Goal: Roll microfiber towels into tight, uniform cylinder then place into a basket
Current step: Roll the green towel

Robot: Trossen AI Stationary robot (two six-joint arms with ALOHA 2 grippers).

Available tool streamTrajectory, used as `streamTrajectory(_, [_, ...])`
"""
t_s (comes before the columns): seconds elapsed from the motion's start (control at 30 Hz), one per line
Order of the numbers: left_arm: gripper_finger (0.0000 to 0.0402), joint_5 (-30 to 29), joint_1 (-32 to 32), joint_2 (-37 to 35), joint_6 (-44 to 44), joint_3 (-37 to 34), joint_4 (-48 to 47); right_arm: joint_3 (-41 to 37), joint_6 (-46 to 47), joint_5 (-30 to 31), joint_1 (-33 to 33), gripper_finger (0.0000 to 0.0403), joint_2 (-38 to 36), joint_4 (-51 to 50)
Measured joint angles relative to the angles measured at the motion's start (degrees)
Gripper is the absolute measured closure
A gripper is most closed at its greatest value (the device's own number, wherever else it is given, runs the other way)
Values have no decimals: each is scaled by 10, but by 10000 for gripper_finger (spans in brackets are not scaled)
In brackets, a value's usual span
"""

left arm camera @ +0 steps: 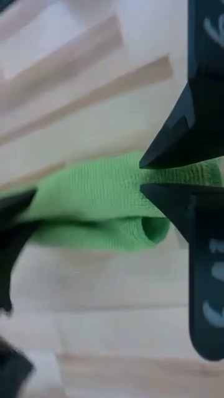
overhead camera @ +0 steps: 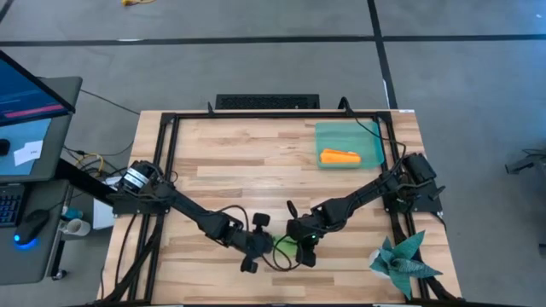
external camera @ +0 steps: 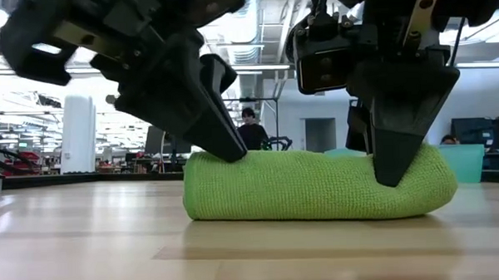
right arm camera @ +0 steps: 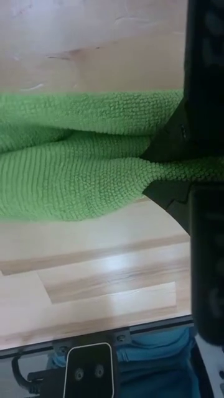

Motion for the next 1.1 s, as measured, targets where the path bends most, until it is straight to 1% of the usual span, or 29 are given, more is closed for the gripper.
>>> streamTrajectory(0.07, [365, -16, 1, 0, -16, 0, -3, 0, 1, -3, 0, 365, 0, 0])
streamTrajectory(0.27, [379, -24, 1, 0, -49, 0, -16, 0, 1, -6, -3, 358, 0, 0])
streamTrajectory(0.4, [384, -36, -2, 0, -66, 0, -17, 0, 5, -6, -3, 341, 0, 0])
streamTrajectory(0.6, [384, -38, -3, 0, -71, 0, -18, 0, 8, -3, -2, 307, 0, 0])
streamTrajectory(0.77, [384, -38, -3, 0, -102, 0, -18, 0, 8, 2, -2, 286, 0, 0])
streamTrajectory(0.97, [384, -38, -1, 0, -154, 1, -32, 0, 8, 3, -2, 280, 0, 0])
streamTrajectory(1.1, [384, -38, -1, 0, -168, 1, -39, 0, 18, 5, -2, 280, 0, 0])
